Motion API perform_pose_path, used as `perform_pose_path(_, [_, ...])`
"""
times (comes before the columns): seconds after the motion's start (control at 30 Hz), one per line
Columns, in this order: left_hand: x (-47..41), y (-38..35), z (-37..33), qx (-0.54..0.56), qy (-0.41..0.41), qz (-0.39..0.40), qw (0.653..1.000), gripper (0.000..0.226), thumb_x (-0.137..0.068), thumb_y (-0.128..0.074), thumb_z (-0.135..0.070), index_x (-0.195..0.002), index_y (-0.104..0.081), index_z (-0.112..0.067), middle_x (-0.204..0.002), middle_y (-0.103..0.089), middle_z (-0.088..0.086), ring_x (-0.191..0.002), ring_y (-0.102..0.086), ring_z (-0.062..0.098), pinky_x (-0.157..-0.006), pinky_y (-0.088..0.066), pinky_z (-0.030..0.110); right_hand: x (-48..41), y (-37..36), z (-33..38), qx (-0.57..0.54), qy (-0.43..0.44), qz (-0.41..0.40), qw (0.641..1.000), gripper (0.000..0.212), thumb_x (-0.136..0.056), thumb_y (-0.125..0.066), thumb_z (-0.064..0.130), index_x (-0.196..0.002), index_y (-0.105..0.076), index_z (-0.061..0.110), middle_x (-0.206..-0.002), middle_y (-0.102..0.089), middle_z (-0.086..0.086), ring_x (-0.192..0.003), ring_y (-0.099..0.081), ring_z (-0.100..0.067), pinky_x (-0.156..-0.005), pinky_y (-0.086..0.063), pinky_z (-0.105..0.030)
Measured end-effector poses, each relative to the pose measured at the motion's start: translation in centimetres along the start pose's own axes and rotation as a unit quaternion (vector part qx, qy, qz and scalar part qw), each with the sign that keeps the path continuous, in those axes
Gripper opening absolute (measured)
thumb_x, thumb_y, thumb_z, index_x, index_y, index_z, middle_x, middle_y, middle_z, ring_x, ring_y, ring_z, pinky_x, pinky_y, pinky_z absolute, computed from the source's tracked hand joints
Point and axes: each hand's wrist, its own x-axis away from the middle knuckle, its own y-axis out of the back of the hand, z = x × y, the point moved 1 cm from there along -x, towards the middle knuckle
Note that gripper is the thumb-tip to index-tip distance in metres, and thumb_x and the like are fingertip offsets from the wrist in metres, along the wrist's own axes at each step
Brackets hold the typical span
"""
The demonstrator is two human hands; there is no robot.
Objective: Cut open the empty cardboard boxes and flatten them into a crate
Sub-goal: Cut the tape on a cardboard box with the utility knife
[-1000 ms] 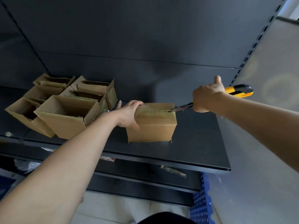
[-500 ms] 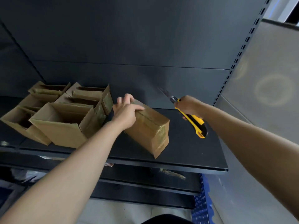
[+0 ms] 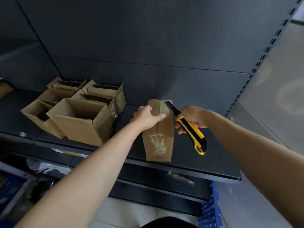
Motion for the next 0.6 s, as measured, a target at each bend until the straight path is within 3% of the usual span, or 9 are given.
perform_pose_path(0.07, [0.6, -1.1, -0.9, -0.110, 0.030, 0.031, 0.993, 0.117, -0.059, -0.057, -0.083, -0.147, -0.020, -0.016, -0.148, -0.016, 0.010, -0.136, -0.018, 0.034, -0.106, -0.027, 0.049, -0.2, -0.2, 0.2, 0.030, 0.010, -0.040, 0.999, 0.023, -0.100, -0.035, 0.015, -0.104, -0.053, 0.001, -0.086, -0.062, -0.019, -0.061, -0.063, -0.030, -0.058, -0.054, -0.035])
perform_pose_path(0.13, [1.0, -1.9, -1.4, -0.144, 0.035, 0.038, 0.988, 0.127, -0.054, -0.064, -0.081, -0.149, -0.010, -0.016, -0.147, -0.014, 0.012, -0.135, -0.018, 0.036, -0.105, -0.026, 0.049, -0.1, -0.2, 0.5, 0.071, 0.023, -0.074, 0.994, 0.023, -0.100, -0.035, 0.020, -0.095, -0.052, 0.005, -0.078, -0.059, -0.018, -0.055, -0.059, -0.029, -0.053, -0.053, -0.034])
perform_pose_path(0.2, [0.7, -1.8, -1.3, -0.116, 0.028, 0.048, 0.992, 0.125, -0.058, -0.073, -0.067, -0.149, -0.005, -0.015, -0.148, -0.013, 0.012, -0.135, -0.020, 0.034, -0.107, -0.029, 0.047, 0.1, 0.5, 0.6, 0.186, 0.054, -0.113, 0.974, 0.018, -0.100, -0.035, 0.016, -0.094, -0.050, 0.009, -0.083, -0.059, -0.016, -0.061, -0.061, -0.029, -0.055, -0.055, -0.039])
perform_pose_path(0.3, [0.1, 0.0, -0.4, -0.146, -0.010, 0.085, 0.986, 0.117, -0.062, -0.075, -0.051, -0.149, -0.004, -0.017, -0.153, -0.014, 0.006, -0.137, -0.022, 0.030, -0.108, -0.029, 0.045, 1.1, 1.9, 0.7, 0.366, 0.055, -0.212, 0.905, 0.023, -0.097, -0.035, 0.016, -0.108, -0.054, 0.016, -0.097, -0.057, -0.006, -0.073, -0.061, -0.026, -0.056, -0.048, -0.036])
perform_pose_path(0.37, [-0.3, 1.1, 0.3, -0.141, -0.026, 0.116, 0.983, 0.110, -0.061, -0.075, -0.045, -0.147, -0.009, -0.025, -0.152, -0.019, 0.003, -0.135, -0.027, 0.028, -0.106, -0.033, 0.045, 1.5, 3.1, 0.6, 0.404, 0.040, -0.273, 0.872, 0.026, -0.093, -0.039, 0.029, -0.109, -0.057, 0.020, -0.087, -0.056, -0.003, -0.074, -0.058, -0.026, -0.059, -0.043, -0.030])
perform_pose_path(0.47, [-0.4, 1.9, 1.3, -0.149, -0.059, 0.125, 0.979, 0.099, -0.066, -0.073, -0.038, -0.146, -0.015, -0.035, -0.150, -0.015, -0.005, -0.135, -0.018, 0.025, -0.110, -0.027, 0.046, 2.0, 4.9, 0.8, 0.447, -0.001, -0.268, 0.853, 0.035, -0.088, -0.044, 0.046, -0.092, -0.061, 0.015, -0.075, -0.059, -0.003, -0.065, -0.061, -0.023, -0.060, -0.045, -0.027])
perform_pose_path(0.53, [-0.3, 2.0, 1.6, -0.151, -0.069, 0.110, 0.980, 0.092, -0.068, -0.073, -0.036, -0.144, -0.021, -0.044, -0.139, -0.018, -0.008, -0.128, -0.017, 0.023, -0.108, -0.025, 0.045, 2.5, 5.9, 1.3, 0.495, 0.018, -0.278, 0.823, 0.035, -0.090, -0.042, 0.045, -0.098, -0.061, 0.017, -0.081, -0.058, -0.003, -0.072, -0.058, -0.025, -0.062, -0.043, -0.029])
perform_pose_path(0.6, [-0.1, 2.1, 1.7, -0.157, -0.084, 0.101, 0.979, 0.086, -0.069, -0.073, -0.033, -0.140, -0.028, -0.051, -0.130, -0.023, -0.009, -0.122, -0.020, 0.020, -0.104, -0.028, 0.041, 2.7, 6.0, 2.0, 0.500, 0.083, -0.270, 0.819, 0.032, -0.094, -0.038, 0.048, -0.104, -0.058, 0.025, -0.096, -0.057, -0.004, -0.085, -0.054, -0.027, -0.066, -0.038, -0.031])
